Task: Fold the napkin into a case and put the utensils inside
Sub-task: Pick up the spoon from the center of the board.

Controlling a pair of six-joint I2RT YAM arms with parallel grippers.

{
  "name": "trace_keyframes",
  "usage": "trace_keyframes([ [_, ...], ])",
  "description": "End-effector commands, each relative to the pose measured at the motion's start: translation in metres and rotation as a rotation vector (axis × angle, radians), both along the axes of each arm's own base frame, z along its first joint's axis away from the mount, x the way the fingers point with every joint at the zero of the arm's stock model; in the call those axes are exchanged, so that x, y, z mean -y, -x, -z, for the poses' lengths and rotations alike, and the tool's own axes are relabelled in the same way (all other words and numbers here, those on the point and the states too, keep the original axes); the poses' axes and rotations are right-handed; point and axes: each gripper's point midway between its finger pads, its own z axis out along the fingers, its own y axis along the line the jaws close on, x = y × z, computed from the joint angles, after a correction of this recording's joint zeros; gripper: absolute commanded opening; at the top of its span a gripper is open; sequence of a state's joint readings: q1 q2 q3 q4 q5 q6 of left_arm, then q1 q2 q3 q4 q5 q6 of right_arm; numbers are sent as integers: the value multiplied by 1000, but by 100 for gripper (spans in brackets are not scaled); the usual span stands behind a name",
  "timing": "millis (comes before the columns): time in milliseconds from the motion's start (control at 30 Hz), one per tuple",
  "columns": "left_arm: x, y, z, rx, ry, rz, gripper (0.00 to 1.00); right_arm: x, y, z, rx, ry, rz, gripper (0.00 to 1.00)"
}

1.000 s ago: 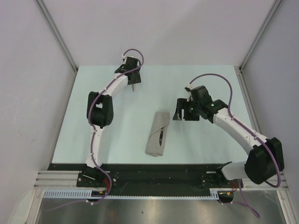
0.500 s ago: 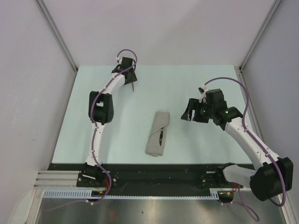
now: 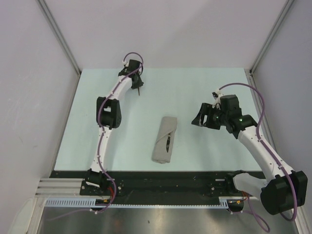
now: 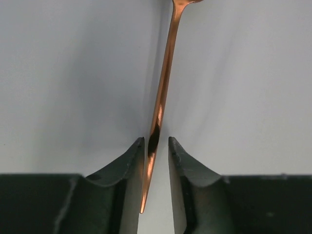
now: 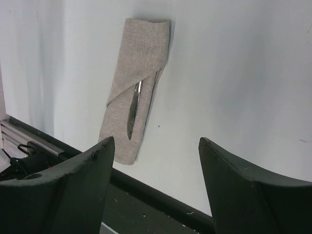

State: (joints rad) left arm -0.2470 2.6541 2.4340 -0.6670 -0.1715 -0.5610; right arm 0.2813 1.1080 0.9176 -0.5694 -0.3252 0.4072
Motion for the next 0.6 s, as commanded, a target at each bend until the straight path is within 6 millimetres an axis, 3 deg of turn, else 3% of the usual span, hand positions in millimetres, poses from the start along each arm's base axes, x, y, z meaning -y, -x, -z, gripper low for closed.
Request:
trace_keyframes([
  [0,1,37,33,-173,-70,17,28,4,-3,-20,73,-40,1,74],
  [267,-9,54,39,-253,-151,87,22,7,1,-34,119,-70,3,74],
  [367,-12,58,40,-271,-154,105,16,8,4,-37,126,-80,4,74],
  [467,-17,61,39,-276,-189,129,1,7,7,-37,124,-86,-2,74],
  [567,-17,65,24,-268,-190,153,0,6,9,-29,103,-87,-10,74],
])
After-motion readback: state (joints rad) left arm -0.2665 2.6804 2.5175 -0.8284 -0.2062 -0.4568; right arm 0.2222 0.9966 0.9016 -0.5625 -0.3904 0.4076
